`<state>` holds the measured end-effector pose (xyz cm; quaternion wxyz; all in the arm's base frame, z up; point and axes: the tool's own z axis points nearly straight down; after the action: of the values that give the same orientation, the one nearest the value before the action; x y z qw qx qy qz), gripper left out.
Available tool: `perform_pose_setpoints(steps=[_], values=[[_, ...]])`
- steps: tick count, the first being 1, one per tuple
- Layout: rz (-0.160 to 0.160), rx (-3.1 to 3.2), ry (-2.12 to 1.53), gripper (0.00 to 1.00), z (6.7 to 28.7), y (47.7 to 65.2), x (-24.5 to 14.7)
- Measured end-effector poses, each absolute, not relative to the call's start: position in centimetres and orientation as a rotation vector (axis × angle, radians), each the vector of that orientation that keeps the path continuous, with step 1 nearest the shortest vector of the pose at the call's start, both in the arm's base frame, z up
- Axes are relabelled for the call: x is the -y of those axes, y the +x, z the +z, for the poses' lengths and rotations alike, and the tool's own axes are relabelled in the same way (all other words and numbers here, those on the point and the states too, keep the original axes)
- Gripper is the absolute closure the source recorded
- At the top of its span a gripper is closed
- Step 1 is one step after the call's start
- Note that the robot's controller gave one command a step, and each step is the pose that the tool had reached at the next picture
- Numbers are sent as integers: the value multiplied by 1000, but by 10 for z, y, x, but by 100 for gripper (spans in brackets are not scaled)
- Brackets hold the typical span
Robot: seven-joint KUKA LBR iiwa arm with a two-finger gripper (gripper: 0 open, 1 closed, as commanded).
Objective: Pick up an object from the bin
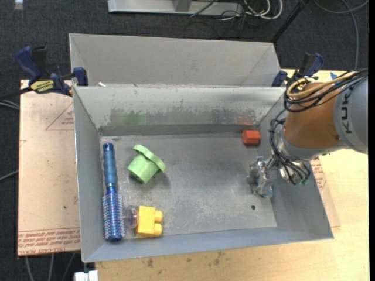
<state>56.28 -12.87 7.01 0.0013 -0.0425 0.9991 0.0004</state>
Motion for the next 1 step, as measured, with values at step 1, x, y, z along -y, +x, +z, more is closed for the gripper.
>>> perform_pose_setpoints(steps=[1], values=[[-5,-3111,-334,100,217,578,128]])
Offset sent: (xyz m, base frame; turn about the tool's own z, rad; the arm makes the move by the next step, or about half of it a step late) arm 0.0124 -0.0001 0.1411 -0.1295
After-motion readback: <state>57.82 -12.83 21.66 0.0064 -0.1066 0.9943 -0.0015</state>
